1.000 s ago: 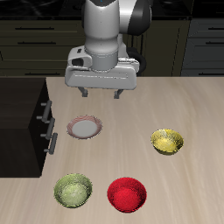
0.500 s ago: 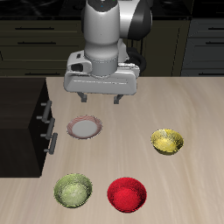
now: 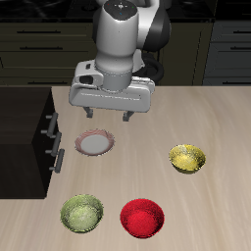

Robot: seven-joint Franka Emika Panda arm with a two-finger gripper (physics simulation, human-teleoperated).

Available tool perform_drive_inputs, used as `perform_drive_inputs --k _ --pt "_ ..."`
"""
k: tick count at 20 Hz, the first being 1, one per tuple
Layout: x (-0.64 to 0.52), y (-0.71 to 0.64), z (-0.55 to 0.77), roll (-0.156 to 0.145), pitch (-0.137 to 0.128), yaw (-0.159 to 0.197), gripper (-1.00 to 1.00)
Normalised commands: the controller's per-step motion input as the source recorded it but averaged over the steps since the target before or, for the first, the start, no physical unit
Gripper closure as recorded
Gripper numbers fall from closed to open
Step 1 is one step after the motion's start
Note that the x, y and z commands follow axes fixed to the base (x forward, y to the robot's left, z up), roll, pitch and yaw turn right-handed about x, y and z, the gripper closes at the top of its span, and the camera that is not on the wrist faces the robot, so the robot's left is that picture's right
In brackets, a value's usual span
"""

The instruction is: Open the middle drawer of the wooden cabinet

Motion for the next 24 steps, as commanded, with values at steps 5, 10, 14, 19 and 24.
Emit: perform_drive_inputs --k 5,10,14,19,24 --pt "0.03 -0.19 -0.12 -0.113 0.029 0.005 -1.0" --pt "-0.04 -0.14 -0.08 -0.173 -0.016 0.045 -1.0" --pt "-0.04 -0.03 -0.02 -0.097 -0.034 0.065 -1.0" --pt "-0.04 -0.06 0.02 -0.081 -0.034 0.051 -1.0" --pt "-0.02 -0.04 -0.14 -0.087 0.011 0.054 -1.0"
